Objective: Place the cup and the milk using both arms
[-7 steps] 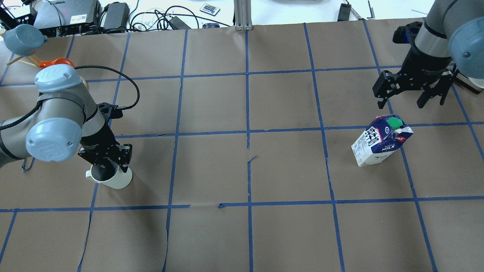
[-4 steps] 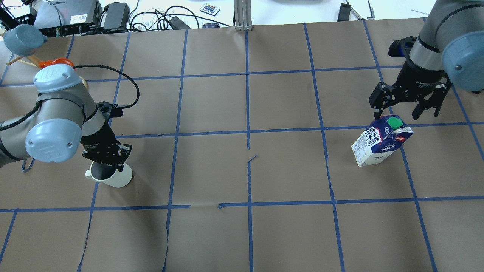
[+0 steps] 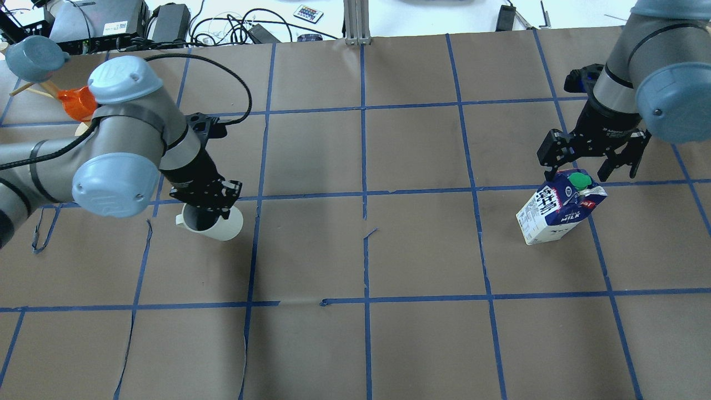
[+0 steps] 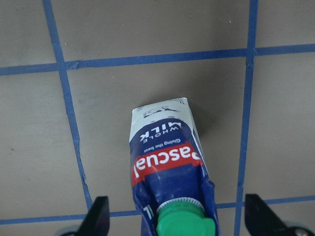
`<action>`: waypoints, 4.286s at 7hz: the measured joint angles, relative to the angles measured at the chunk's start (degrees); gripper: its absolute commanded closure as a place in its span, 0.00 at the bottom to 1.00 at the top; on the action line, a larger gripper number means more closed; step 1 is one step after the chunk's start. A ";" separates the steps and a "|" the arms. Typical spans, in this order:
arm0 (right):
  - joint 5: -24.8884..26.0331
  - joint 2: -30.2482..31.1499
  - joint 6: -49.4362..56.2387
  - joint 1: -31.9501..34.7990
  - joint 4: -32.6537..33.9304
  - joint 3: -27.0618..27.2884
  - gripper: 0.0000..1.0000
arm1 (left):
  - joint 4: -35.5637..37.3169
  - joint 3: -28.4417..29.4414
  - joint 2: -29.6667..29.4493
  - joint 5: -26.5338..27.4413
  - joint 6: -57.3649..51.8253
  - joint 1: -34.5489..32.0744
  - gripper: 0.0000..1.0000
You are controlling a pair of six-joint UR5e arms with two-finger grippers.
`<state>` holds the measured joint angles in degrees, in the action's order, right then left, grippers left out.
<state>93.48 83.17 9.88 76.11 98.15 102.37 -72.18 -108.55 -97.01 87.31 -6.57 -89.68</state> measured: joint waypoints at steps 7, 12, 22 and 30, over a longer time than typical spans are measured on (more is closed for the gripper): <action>0.43 -0.06 1.64 0.00 -1.52 0.40 0.65 | -0.89 12.46 -9.94 -2.88 32.62 -28.89 1.00; -1.63 0.26 0.42 0.10 -1.67 -1.75 0.66 | -0.48 11.10 -12.98 -3.37 35.07 -29.76 0.01; -8.44 0.59 -25.36 19.50 -1.18 -2.59 0.65 | -13.09 14.36 6.68 1.97 22.50 -13.33 0.00; -9.79 0.08 -28.87 25.92 2.23 -0.94 0.61 | -19.85 22.50 7.55 4.80 7.69 -4.38 0.00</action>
<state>83.69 83.25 -18.99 102.03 100.38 101.42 -92.03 -86.06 -89.46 92.10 1.13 -94.05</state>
